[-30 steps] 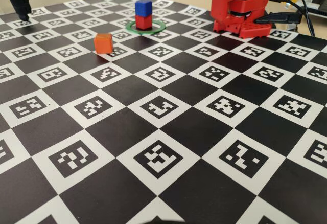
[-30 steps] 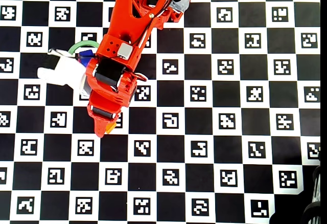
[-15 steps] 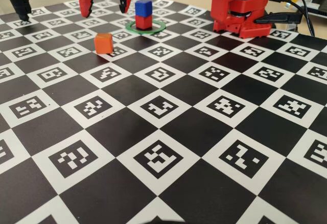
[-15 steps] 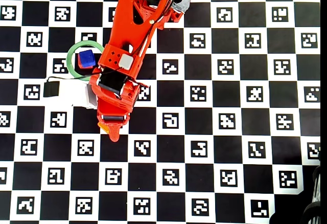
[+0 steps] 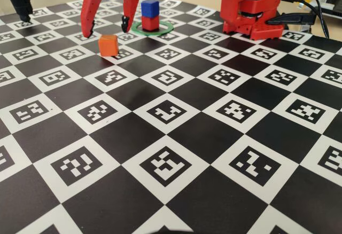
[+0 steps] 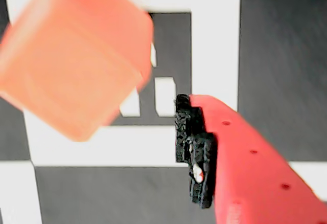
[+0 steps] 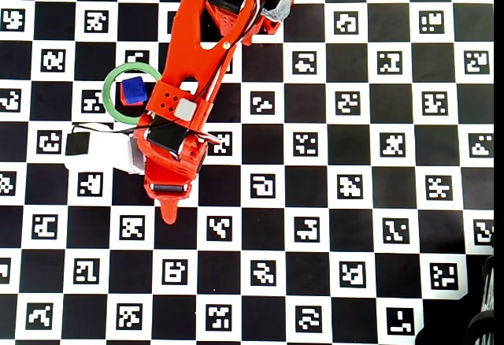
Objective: Grab the red cube then put it in the green circle then put the blue cube on top and finally the orange cube on top
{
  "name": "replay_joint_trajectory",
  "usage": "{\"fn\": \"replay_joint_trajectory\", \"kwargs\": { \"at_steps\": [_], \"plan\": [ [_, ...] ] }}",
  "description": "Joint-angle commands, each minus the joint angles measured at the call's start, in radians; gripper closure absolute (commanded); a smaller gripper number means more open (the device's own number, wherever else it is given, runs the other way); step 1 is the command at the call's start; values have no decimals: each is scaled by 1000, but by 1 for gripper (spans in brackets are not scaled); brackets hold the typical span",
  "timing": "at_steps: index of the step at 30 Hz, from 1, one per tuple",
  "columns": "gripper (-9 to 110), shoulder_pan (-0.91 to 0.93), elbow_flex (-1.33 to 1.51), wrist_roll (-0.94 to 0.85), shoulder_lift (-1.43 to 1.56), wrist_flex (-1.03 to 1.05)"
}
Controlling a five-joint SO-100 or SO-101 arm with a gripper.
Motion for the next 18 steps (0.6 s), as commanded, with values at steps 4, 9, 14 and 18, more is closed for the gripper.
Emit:
{"fn": "replay_joint_trajectory", "kwargs": {
  "at_steps": [4, 9, 14, 18],
  "plan": [
    [60, 17, -3, -2, 8, -26],
    [59, 9, 5, 17, -5, -35],
    [59, 2, -8, 43, -17, -34],
    [59, -3, -21, 77, -26, -32]
  ]
}}
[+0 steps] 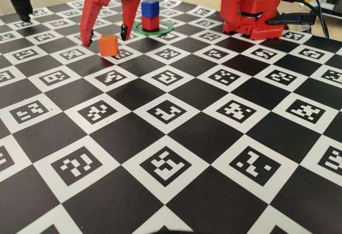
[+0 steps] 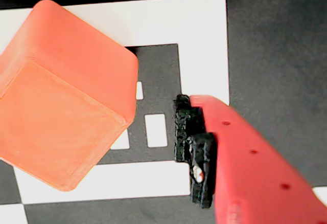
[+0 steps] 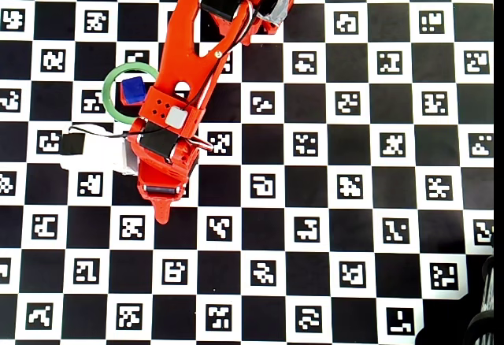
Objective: Grab the red cube then put it in the green circle then put the blue cube on top and finally the orange cube on top
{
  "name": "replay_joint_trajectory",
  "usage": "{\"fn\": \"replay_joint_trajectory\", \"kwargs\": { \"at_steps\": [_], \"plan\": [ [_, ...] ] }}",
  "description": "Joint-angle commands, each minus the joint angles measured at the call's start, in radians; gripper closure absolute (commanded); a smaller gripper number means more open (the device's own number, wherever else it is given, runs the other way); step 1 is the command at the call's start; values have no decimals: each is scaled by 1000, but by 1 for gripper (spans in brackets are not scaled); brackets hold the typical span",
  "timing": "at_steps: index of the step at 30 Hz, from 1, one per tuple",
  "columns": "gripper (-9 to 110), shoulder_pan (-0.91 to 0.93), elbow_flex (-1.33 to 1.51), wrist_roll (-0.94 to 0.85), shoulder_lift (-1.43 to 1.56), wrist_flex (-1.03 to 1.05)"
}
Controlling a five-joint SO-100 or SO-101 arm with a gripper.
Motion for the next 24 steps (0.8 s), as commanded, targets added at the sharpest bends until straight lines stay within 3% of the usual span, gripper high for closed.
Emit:
{"fn": "replay_joint_trajectory", "kwargs": {
  "at_steps": [1, 24],
  "plan": [
    [59, -11, -44, 37, 11, -2],
    [59, -14, -123, 405, -44, 35]
  ]
}}
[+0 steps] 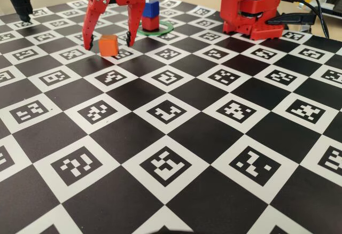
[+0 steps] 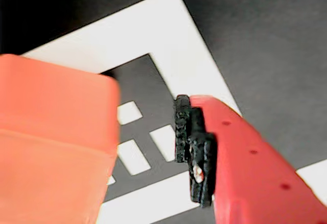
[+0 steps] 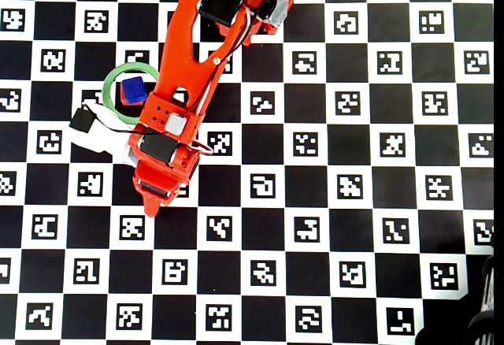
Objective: Grab the red cube then put it in the green circle then put the blue cube on top and finally the orange cube on top
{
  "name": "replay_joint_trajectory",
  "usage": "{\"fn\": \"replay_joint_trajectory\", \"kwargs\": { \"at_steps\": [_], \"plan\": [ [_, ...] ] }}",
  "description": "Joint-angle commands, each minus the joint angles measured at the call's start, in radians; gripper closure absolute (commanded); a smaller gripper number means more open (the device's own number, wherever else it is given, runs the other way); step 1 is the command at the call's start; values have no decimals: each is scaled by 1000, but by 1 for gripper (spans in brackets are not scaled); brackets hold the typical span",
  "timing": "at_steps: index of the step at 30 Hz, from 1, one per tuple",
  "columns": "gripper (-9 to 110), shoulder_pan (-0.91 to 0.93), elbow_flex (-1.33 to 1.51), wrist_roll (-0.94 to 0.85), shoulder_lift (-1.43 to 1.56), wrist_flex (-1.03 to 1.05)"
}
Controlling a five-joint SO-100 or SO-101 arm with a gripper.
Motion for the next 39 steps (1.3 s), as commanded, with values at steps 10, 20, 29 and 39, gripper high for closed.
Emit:
{"fn": "replay_joint_trajectory", "kwargs": {
  "at_steps": [10, 20, 29, 39],
  "plan": [
    [59, -20, -115, 144, 0, 28],
    [60, -20, -117, 195, -5, 29],
    [60, -18, -112, 204, -5, 26],
    [61, -26, -107, 202, -5, 18]
  ]
}}
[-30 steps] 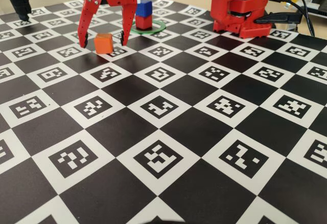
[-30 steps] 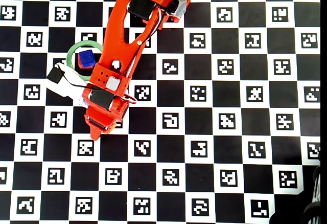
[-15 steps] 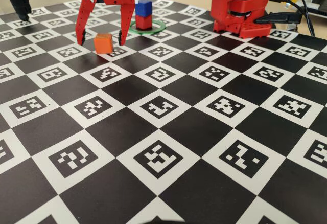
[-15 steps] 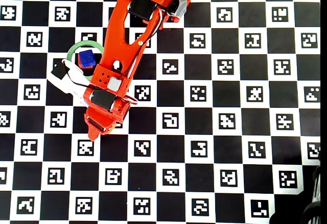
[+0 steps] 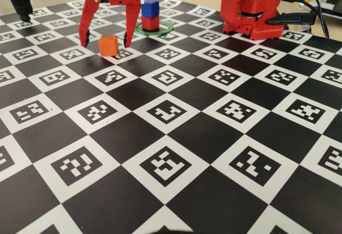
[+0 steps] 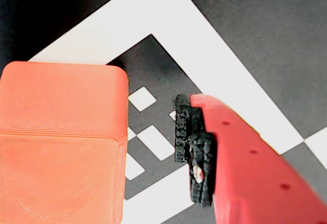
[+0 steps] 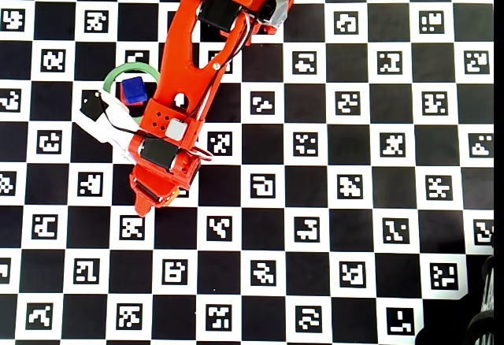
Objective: Grab the red cube then put it in the green circle then put the blue cube on top and finally the orange cube on top
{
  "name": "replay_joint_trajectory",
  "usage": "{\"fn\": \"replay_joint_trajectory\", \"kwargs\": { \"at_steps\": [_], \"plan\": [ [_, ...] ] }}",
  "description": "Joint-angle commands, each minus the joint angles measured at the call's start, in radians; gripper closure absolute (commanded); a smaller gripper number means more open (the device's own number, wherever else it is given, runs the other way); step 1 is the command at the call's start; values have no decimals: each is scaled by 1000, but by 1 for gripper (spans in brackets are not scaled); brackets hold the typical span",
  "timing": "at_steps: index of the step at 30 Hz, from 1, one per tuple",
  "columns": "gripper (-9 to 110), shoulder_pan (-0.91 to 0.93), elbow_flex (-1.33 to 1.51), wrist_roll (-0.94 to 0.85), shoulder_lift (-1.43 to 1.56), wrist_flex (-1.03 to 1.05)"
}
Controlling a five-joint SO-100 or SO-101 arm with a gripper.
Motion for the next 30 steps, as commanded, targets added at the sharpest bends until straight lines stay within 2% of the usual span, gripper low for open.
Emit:
{"fn": "replay_joint_trajectory", "kwargs": {
  "at_steps": [1, 13, 24, 30],
  "plan": [
    [63, -14, -66, -3, 17, -3],
    [90, -6, -63, 9, 18, -15],
    [91, -6, -57, -5, 35, -15],
    [91, 6, -87, -43, 110, 80]
  ]
}}
